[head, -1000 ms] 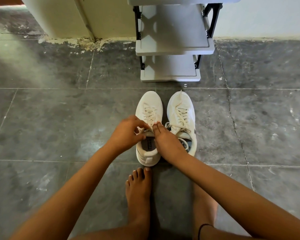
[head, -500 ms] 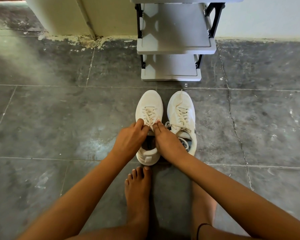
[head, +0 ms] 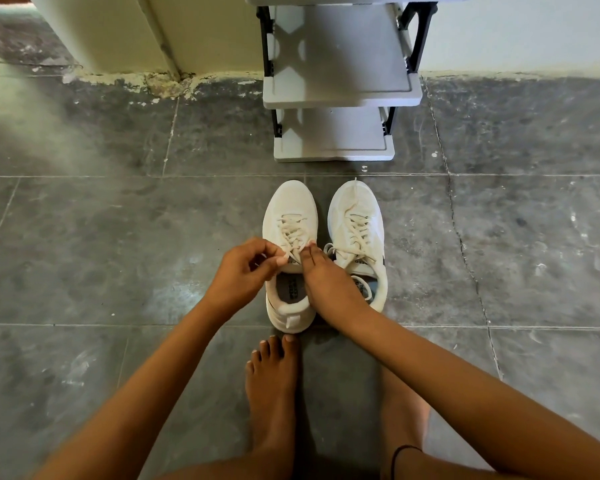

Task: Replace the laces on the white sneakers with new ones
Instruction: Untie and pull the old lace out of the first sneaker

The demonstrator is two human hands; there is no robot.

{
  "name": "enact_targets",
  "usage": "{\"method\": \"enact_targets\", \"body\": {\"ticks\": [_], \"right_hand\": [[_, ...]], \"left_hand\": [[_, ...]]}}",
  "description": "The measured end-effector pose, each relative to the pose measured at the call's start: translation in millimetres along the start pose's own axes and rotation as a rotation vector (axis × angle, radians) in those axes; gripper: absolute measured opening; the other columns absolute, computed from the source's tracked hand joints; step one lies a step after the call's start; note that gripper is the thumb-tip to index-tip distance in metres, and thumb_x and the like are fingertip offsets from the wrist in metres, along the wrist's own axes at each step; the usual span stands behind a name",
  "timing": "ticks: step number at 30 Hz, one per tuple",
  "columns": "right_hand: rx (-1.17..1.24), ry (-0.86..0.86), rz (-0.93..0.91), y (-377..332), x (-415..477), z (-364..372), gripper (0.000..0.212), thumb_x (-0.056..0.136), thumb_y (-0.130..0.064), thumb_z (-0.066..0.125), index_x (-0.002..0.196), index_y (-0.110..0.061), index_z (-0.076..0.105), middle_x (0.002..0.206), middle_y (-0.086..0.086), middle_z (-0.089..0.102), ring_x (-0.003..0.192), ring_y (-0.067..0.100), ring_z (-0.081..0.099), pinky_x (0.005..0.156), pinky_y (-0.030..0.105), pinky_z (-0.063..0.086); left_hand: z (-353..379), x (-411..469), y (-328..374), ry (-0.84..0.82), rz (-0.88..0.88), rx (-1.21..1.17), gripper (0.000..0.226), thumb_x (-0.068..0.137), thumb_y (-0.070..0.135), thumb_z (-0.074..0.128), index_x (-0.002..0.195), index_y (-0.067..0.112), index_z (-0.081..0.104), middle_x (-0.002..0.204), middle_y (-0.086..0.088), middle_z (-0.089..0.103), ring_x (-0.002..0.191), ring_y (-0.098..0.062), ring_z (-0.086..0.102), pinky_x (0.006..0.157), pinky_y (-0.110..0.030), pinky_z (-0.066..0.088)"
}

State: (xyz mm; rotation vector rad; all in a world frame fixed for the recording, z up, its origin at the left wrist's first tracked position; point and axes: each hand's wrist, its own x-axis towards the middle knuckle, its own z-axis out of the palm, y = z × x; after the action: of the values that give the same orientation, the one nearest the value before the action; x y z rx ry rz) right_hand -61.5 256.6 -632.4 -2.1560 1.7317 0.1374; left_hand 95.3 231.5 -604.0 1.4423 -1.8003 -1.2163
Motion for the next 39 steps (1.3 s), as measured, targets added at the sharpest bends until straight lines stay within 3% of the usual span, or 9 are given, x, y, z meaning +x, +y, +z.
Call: {"method": "enact_targets", "body": {"ticks": [4, 6, 10, 12, 16, 23, 27, 34, 39], "right_hand": [[-0.007, 0.008, -0.004, -0.8, 0.9, 1.5, 0.058, 0.1, -0.007, 0.031, 0.148, 0.001, 0.0, 0.156, 0.023, 0.006, 0.143, 0.032, 0.018, 0.112, 0.036, 0.027], [-0.014, 0.023, -0.002, 0.1, 0.3, 2.4, 0.056, 0.101, -0.007, 0.03, 0.148, 0.001, 0.001, 0.156, 0.023, 0.006, 0.143, 0.032, 0.02, 0.112, 0.036, 0.028], [-0.024, 0.036, -0.008, -0.1, -0.6, 2.2, 0.056, 0.101, -0.006, 0.031, 0.148, 0.0, 0.001, 0.156, 0.022, 0.008, 0.143, 0.032, 0.02, 0.112, 0.036, 0.029], [-0.028, 0.032, -0.009, -0.5, -0.7, 2.1, 0.056, 0.1, -0.006, 0.031, 0.148, 0.001, 0.002, 0.156, 0.023, 0.007, 0.143, 0.032, 0.02, 0.112, 0.037, 0.03], [-0.052, 0.029, -0.002, -1.5, -1.3, 1.3, 0.056, 0.1, -0.005, 0.031, 0.148, 0.002, 0.003, 0.155, 0.025, 0.008, 0.143, 0.034, 0.019, 0.111, 0.038, 0.032], [-0.066, 0.008, 0.0, -5.0, -4.6, -1.5, 0.056, 0.1, -0.004, 0.031, 0.147, 0.003, 0.003, 0.154, 0.027, 0.006, 0.141, 0.035, 0.023, 0.106, 0.039, 0.038], [-0.081, 0.01, 0.013, -6.1, -6.3, -0.8, 0.056, 0.1, -0.004, 0.031, 0.147, 0.005, 0.001, 0.154, 0.028, 0.006, 0.141, 0.035, 0.023, 0.105, 0.039, 0.038], [-0.087, 0.011, 0.029, -7.2, -5.7, 0.3, 0.055, 0.1, -0.005, 0.03, 0.147, 0.005, 0.003, 0.153, 0.028, 0.008, 0.14, 0.035, 0.025, 0.104, 0.039, 0.039], [-0.087, 0.012, 0.03, -6.6, -6.8, 0.3, 0.054, 0.101, -0.005, 0.029, 0.146, 0.006, 0.003, 0.153, 0.029, 0.007, 0.141, 0.036, 0.022, 0.105, 0.04, 0.037]], "left_hand": [[0.9, 2.5, -2.9, -0.078, 0.134, 0.535, 0.03, 0.085, 0.019, 0.067, 0.115, 0.018, 0.066, 0.11, 0.0, 0.055, 0.084, -0.018, 0.06, 0.076, -0.03, 0.051], [2.8, 1.6, -5.1, -0.1, 0.209, 0.803, 0.033, 0.089, 0.022, 0.062, 0.122, 0.02, 0.062, 0.118, -0.004, 0.053, 0.088, -0.025, 0.062, 0.071, -0.033, 0.051], [10.8, -3.0, -4.5, -0.058, 0.318, 0.989, 0.028, 0.082, 0.016, 0.071, 0.108, 0.01, 0.066, 0.099, -0.014, 0.059, 0.064, -0.029, 0.061, 0.05, -0.03, 0.043], [12.5, -1.9, -5.0, -0.001, 0.369, 0.937, 0.02, 0.072, 0.011, 0.079, 0.089, 0.005, 0.07, 0.083, -0.013, 0.062, 0.054, -0.027, 0.059, 0.044, -0.027, 0.043], [10.6, 4.0, -11.4, 0.042, 0.207, 0.506, 0.009, 0.084, 0.01, 0.068, 0.089, 0.003, 0.072, 0.089, -0.009, 0.063, 0.077, -0.024, 0.061, 0.066, -0.032, 0.048], [8.9, -2.1, -13.9, 0.066, 0.087, 0.206, 0.009, 0.077, 0.008, 0.075, 0.082, 0.0, 0.072, 0.079, 0.001, 0.059, 0.072, -0.009, 0.056, 0.068, -0.005, 0.043], [10.2, -4.3, -13.9, 0.044, 0.033, 0.122, 0.009, 0.077, 0.007, 0.075, 0.079, 0.0, 0.071, 0.078, -0.001, 0.06, 0.075, -0.013, 0.058, 0.071, -0.01, 0.046], [13.8, -10.8, -15.3, 0.05, -0.077, -0.062, 0.007, 0.077, 0.006, 0.074, 0.076, 0.007, 0.067, 0.084, -0.011, 0.065, 0.087, -0.025, 0.064, 0.082, -0.032, 0.052], [17.4, -13.5, -16.7, 0.059, -0.1, -0.136, 0.009, 0.078, 0.006, 0.073, 0.074, 0.01, 0.066, 0.081, -0.003, 0.065, 0.083, -0.016, 0.065, 0.081, -0.027, 0.053]]}}
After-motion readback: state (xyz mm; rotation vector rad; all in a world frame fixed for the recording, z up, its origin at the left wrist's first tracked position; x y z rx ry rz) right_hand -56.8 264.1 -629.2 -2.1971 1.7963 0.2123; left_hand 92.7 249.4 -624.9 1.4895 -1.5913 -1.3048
